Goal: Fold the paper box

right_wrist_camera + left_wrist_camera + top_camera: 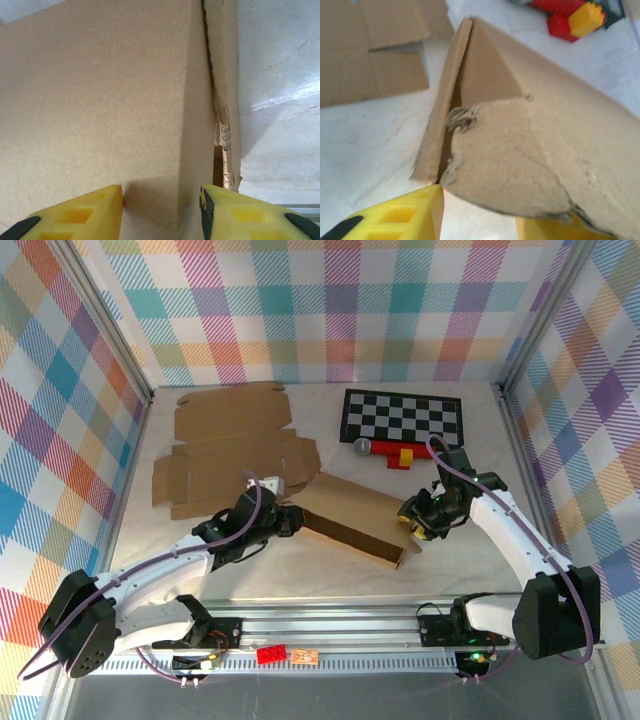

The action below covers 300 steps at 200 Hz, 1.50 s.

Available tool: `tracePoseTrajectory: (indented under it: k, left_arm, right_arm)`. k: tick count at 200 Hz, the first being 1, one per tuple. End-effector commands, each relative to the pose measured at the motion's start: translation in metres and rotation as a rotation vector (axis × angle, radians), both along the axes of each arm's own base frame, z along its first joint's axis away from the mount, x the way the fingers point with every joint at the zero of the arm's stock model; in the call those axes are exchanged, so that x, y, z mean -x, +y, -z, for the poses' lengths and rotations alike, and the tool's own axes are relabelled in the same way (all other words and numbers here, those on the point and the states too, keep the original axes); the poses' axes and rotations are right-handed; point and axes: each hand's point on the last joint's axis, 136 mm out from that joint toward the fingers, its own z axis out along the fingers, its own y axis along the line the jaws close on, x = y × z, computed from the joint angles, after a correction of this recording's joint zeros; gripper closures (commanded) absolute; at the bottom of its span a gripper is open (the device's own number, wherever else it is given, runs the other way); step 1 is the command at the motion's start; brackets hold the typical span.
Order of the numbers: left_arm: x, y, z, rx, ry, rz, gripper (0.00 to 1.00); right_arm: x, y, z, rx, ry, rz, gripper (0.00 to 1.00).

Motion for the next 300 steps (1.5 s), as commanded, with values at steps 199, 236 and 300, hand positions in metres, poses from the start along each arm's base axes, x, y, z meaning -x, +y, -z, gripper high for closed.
tracePoseTrajectory:
  k: [199, 236, 300]
  left_arm:
    - [-0.073, -0.012, -0.006, -0.299, 0.449, 0.253, 0.35]
    - [-0.074, -0.009, 0.026, -0.311, 0.481, 0.247, 0.38]
    - [-0.053, -0.005, 0.058, -0.258, 0.523, 0.217, 0.44]
  right_arm:
    - [0.0, -0.015, 0.006, 0.119, -0.054, -0.076, 0.38]
    - [0.003, -0.012, 0.014, 0.097, -0.04, -0.081, 0.37]
    - [0.007, -0.013, 0.042, 0.112, 0.015, -0.084, 0.39]
